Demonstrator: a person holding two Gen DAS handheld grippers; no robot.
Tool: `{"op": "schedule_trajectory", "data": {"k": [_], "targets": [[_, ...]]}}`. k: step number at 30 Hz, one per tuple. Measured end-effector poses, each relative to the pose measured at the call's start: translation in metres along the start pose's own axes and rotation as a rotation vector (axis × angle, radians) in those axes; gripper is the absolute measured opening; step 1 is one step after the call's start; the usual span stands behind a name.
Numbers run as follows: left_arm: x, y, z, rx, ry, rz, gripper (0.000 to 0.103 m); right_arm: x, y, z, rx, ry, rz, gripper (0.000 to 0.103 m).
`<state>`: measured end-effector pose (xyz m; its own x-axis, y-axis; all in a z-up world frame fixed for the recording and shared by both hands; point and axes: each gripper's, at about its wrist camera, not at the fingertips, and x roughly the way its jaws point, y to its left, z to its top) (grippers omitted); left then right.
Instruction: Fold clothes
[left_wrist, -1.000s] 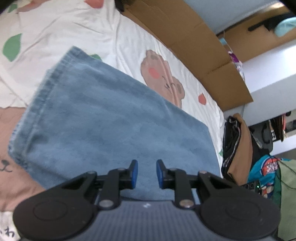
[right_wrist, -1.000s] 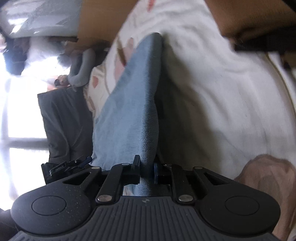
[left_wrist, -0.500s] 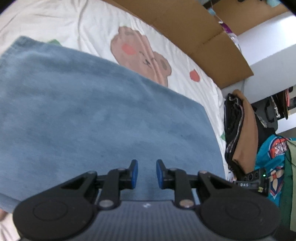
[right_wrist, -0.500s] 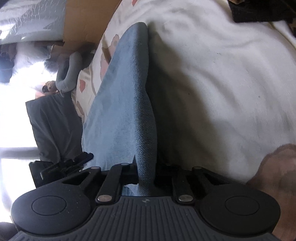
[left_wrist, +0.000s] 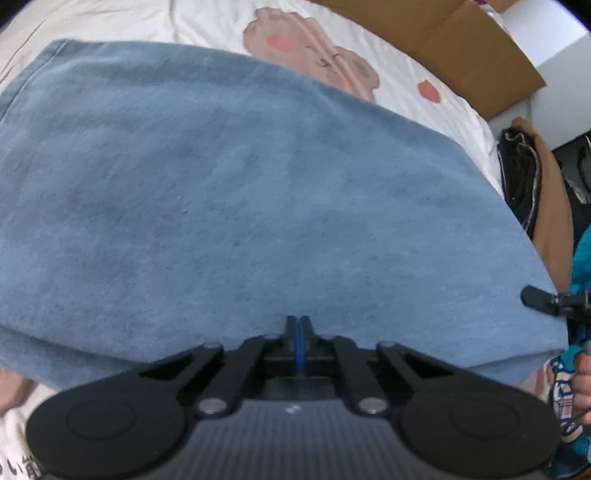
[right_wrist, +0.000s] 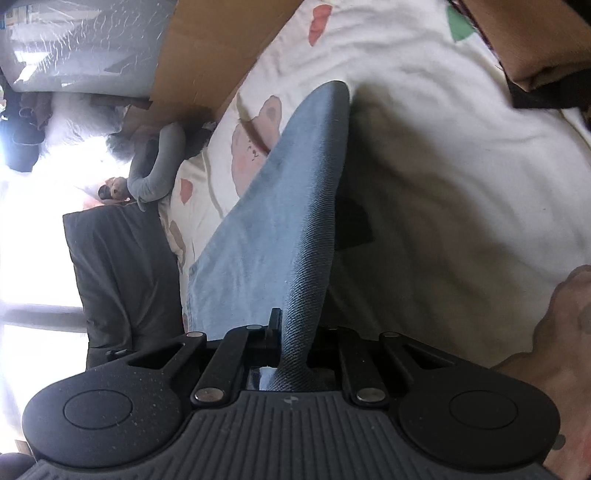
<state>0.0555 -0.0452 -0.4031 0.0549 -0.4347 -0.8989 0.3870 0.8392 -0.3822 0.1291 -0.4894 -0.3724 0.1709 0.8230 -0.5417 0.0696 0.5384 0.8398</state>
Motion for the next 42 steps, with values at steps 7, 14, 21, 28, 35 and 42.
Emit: {"op": "schedule_trajectory", "data": {"k": [7,14,21,28,35,42], "targets": [[-0.002,0.003,-0.008,0.016,0.024,0.008,0.002,-0.001,-0.001,0.001,0.016,0.008,-0.039,0.007],[0.002,0.006,-0.024,0.032,0.078,-0.001,0.003,-0.001,-0.003,-0.005,0.031,-0.005,-0.039,0.007],[-0.024,-0.004,-0.022,0.059,0.062,-0.058,0.014,-0.001,-0.004,-0.005,0.033,-0.014,-0.043,0.007],[-0.031,-0.017,0.018,0.078,-0.036,-0.005,0.028,0.001,-0.010,-0.005,0.054,-0.016,-0.059,0.007],[-0.005,-0.015,0.063,-0.035,-0.083,0.043,0.030,0.003,-0.014,-0.003,0.067,-0.006,-0.065,0.007],[0.005,-0.021,0.083,-0.027,-0.114,0.073,0.030,0.004,-0.012,-0.001,0.054,0.003,-0.062,0.008]]}}
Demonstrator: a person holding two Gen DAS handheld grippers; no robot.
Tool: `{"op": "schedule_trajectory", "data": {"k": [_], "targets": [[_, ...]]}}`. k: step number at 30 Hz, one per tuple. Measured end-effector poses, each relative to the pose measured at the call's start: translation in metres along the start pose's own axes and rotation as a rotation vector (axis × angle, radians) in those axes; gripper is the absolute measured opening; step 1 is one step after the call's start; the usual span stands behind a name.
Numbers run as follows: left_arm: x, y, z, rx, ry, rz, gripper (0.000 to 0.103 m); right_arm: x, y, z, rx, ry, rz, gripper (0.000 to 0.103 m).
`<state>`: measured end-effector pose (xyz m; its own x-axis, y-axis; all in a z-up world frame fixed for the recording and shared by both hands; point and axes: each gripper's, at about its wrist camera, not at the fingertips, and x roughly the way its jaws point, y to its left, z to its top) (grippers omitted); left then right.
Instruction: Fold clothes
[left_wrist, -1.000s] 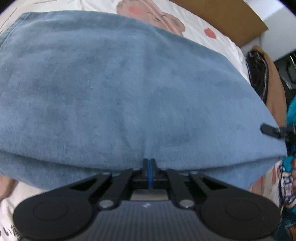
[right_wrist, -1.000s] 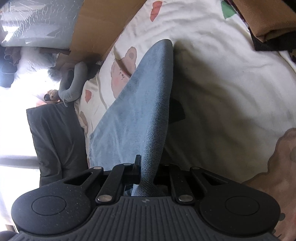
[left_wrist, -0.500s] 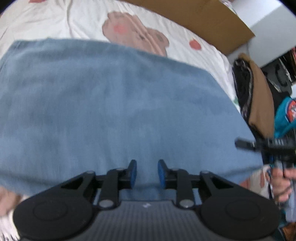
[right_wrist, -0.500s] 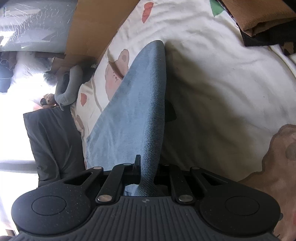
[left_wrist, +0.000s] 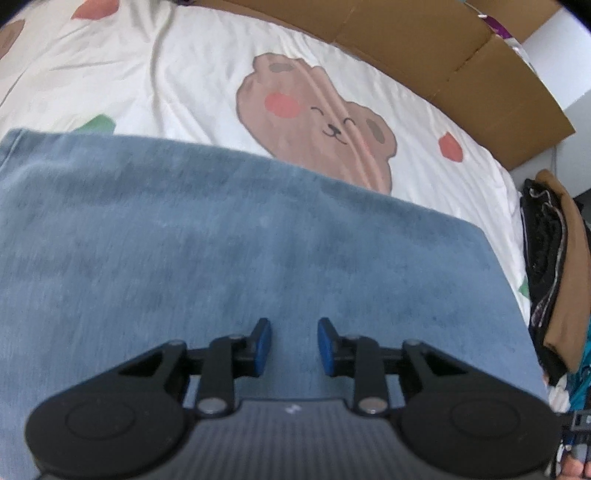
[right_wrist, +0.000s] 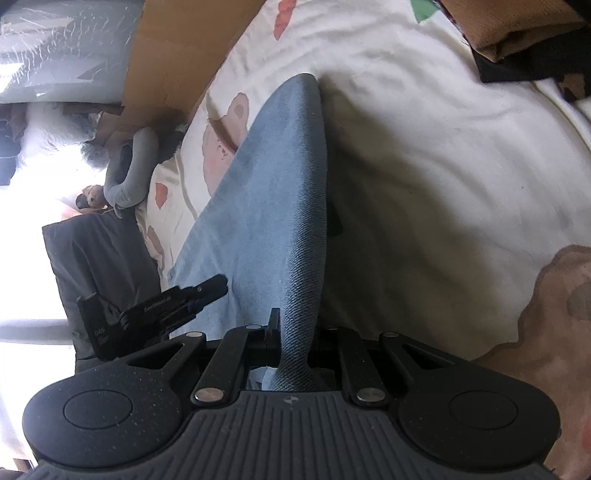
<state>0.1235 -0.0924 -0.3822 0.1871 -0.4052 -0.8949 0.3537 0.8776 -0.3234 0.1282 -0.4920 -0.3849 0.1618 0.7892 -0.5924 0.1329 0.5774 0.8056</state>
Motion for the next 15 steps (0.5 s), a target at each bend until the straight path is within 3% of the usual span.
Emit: {"op": "schedule_trajectory", "data": {"k": [4,10,15], "targets": [[0.009,-0.005,0.012,0.014,-0.015,0.007,0.027,0.000,-0.004,-0.001,0.008,0.000,-0.004,0.008],[0.019,-0.006,0.038,0.060,-0.011,0.054,0.004,0.002,-0.005,0.000,0.003,-0.002,-0.001,0.008],[0.027,-0.009,0.060,0.073,-0.009,0.071,0.004,0.005,-0.012,0.000,0.024,-0.013,0.007,0.011]]}}
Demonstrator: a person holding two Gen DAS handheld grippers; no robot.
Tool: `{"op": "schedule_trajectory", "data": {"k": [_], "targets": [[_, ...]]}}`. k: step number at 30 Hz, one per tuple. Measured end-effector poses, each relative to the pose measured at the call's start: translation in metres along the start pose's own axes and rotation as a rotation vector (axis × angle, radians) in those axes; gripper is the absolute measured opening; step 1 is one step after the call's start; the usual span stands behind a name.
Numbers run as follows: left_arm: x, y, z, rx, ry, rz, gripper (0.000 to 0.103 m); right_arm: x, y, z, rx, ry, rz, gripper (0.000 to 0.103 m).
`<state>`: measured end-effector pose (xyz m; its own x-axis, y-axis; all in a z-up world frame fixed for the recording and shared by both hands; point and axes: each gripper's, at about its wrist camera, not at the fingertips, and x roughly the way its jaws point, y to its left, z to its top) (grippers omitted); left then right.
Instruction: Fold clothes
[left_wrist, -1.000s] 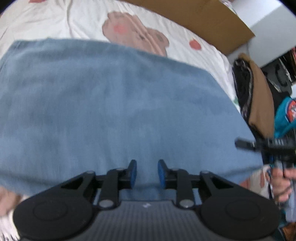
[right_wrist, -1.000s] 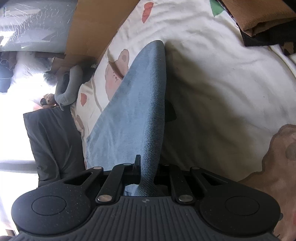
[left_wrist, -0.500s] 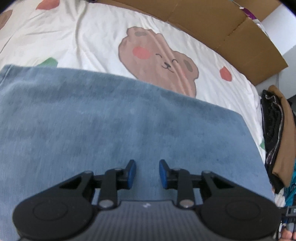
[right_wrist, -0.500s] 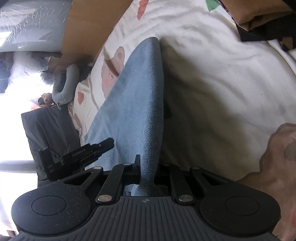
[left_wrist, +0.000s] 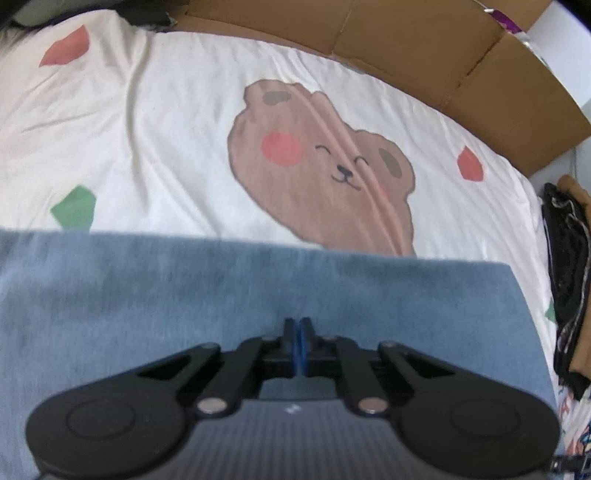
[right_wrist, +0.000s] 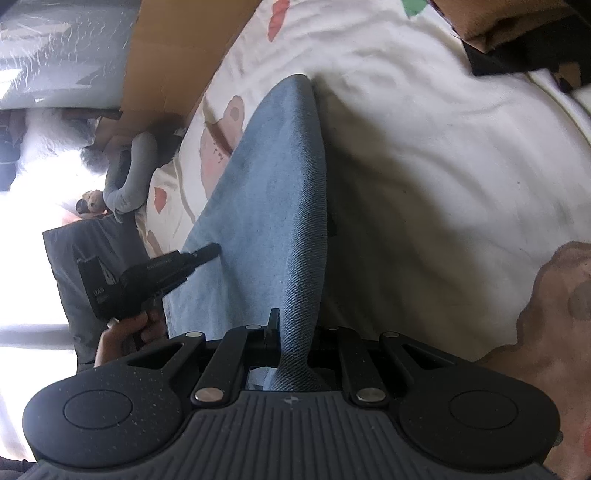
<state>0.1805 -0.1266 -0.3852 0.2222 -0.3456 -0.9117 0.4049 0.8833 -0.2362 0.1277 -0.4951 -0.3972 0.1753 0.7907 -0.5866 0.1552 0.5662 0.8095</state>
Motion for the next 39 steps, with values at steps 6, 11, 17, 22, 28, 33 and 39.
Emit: {"op": "schedule_trajectory", "data": {"k": [6,11,17,22,28,33,39], "targets": [[0.006,0.000,0.011,-0.006,-0.004,0.000,0.004,0.004,-0.011,0.007,0.032,-0.013,0.020,0.022],[0.001,0.001,0.002,-0.001,0.003,-0.003,0.003,0.016,-0.018,0.019,0.044,-0.007,0.017,0.032],[-0.012,0.014,-0.019,-0.037,0.034,-0.046,0.003,0.027,-0.014,0.028,0.033,-0.022,0.022,0.032],[-0.020,0.018,-0.037,-0.053,0.068,-0.060,0.003,0.033,-0.005,0.033,0.031,-0.035,-0.028,0.017],[-0.034,0.016,-0.050,-0.033,0.103,-0.076,0.009,0.030,0.020,0.032,-0.021,-0.032,-0.096,0.006],[-0.057,0.018,-0.048,-0.022,0.070,-0.087,0.040,0.023,0.060,0.032,-0.081,-0.036,-0.121,0.006],[-0.087,0.035,-0.043,-0.053,0.020,-0.108,0.056,0.020,0.115,0.032,-0.175,-0.020,-0.164,0.006]]}}
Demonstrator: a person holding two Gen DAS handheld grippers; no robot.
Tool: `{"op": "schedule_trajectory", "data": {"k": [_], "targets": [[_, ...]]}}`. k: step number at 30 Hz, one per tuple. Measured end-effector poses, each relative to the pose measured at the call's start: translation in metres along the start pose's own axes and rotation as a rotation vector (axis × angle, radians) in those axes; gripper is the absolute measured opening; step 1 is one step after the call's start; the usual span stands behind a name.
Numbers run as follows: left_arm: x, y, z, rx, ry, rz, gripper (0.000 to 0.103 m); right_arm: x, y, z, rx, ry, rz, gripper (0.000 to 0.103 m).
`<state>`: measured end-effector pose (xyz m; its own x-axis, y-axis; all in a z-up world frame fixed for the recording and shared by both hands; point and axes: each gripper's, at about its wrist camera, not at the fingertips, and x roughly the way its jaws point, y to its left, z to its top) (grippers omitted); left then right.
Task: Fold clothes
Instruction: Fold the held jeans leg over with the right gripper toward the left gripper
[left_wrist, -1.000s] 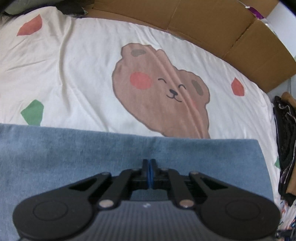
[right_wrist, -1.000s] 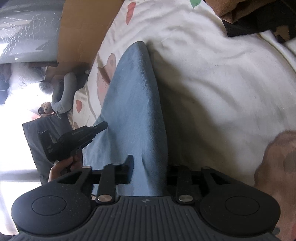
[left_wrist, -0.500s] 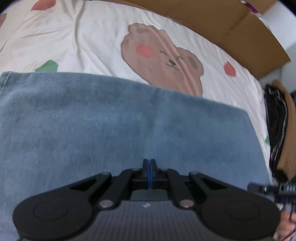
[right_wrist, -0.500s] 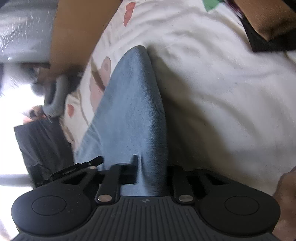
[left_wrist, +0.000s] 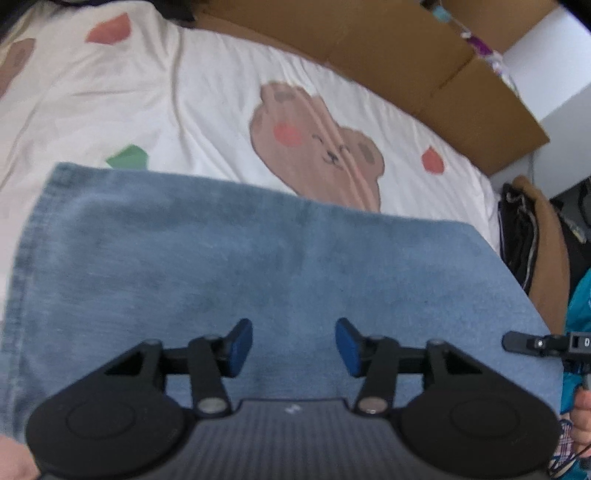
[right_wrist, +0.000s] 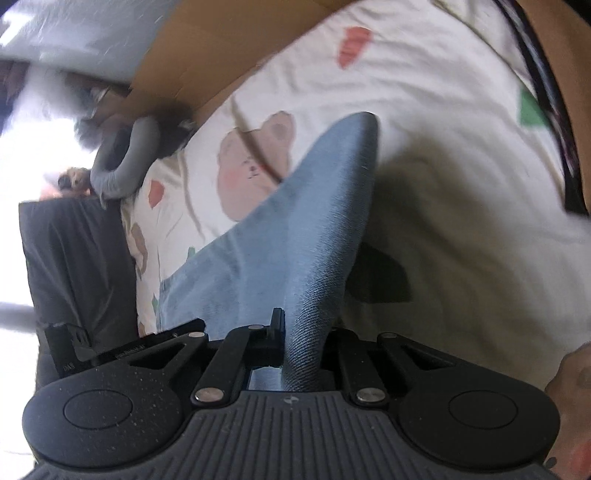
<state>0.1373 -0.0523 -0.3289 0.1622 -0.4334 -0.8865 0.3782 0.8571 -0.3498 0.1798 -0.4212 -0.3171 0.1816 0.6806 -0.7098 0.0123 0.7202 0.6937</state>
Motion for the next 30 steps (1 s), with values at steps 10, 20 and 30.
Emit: {"op": "schedule_trajectory", "data": {"k": [10,20,30], "targets": [[-0.046,0.037,-0.018,-0.068,-0.078,0.007,0.066,-0.007,0.072,0.012,-0.112,0.031,-0.081,0.006],[-0.082,0.088,-0.049,-0.222,-0.169,-0.047,0.067,0.001,0.150,0.012,-0.261,0.065,-0.204,0.006],[-0.093,0.112,-0.082,-0.341,-0.231,-0.138,0.067,0.043,0.243,0.000,-0.495,0.156,-0.391,0.006]]}}
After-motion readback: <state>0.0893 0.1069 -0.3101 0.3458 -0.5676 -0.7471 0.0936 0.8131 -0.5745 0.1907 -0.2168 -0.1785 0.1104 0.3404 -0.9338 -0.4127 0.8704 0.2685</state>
